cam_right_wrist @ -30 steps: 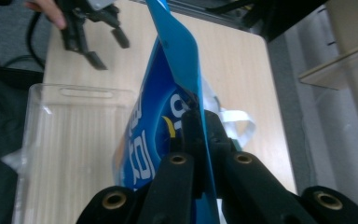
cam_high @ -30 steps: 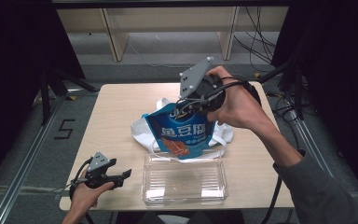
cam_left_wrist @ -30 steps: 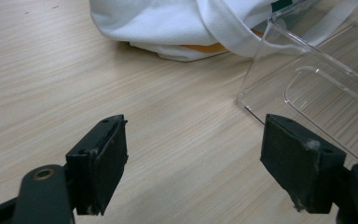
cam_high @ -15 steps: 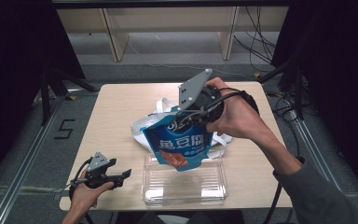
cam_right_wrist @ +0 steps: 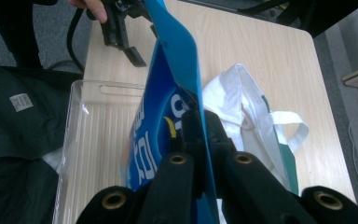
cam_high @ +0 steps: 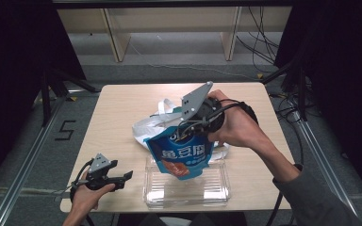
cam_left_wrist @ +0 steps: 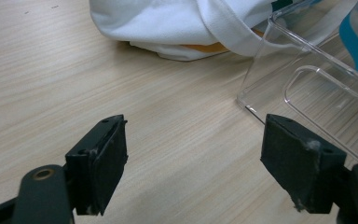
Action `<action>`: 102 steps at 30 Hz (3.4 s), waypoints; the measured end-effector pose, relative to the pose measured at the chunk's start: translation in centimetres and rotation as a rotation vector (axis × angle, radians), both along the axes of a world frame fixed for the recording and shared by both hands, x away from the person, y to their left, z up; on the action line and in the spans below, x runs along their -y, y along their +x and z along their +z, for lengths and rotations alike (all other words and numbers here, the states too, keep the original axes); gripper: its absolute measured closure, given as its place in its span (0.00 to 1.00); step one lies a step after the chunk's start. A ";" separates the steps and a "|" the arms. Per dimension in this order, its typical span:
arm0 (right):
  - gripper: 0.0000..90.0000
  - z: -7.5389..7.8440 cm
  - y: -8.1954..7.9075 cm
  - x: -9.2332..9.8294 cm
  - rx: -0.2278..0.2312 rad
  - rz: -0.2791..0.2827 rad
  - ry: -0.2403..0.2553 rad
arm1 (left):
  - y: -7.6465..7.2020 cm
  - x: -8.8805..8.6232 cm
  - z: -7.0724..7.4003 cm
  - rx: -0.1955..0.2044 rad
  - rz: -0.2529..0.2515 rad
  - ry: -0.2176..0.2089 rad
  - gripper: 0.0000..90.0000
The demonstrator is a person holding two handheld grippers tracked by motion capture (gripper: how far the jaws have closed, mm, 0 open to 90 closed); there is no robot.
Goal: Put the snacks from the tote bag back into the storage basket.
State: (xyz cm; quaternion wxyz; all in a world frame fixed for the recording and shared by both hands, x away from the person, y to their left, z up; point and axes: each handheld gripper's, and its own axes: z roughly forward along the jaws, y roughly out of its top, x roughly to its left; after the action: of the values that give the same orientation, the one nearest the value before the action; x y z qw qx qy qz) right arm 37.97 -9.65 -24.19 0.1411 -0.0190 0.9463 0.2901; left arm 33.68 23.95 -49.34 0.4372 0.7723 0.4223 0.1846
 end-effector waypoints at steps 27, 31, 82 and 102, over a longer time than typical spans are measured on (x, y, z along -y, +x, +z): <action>1.00 -5.0 1.7 1.0 -0.108 -0.009 0.053 | -0.1 0.1 0.0 0.001 -0.003 0.001 0.24; 1.00 -5.2 2.2 1.1 -0.078 0.048 0.060 | -0.1 0.1 0.0 -0.005 -0.004 0.002 0.24; 0.40 -9.1 1.5 14.4 -0.117 -0.391 0.395 | 0.1 0.0 0.1 0.022 -0.013 0.015 0.24; 0.36 -12.6 2.3 16.8 -0.182 -0.492 0.334 | 0.0 0.2 0.2 0.005 0.002 0.013 0.24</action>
State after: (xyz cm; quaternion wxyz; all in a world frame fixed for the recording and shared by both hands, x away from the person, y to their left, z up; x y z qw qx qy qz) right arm 40.30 -26.40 -36.82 0.1231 0.2602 0.8705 0.3992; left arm 33.65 23.76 -49.14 0.4329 0.7744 0.4206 0.1899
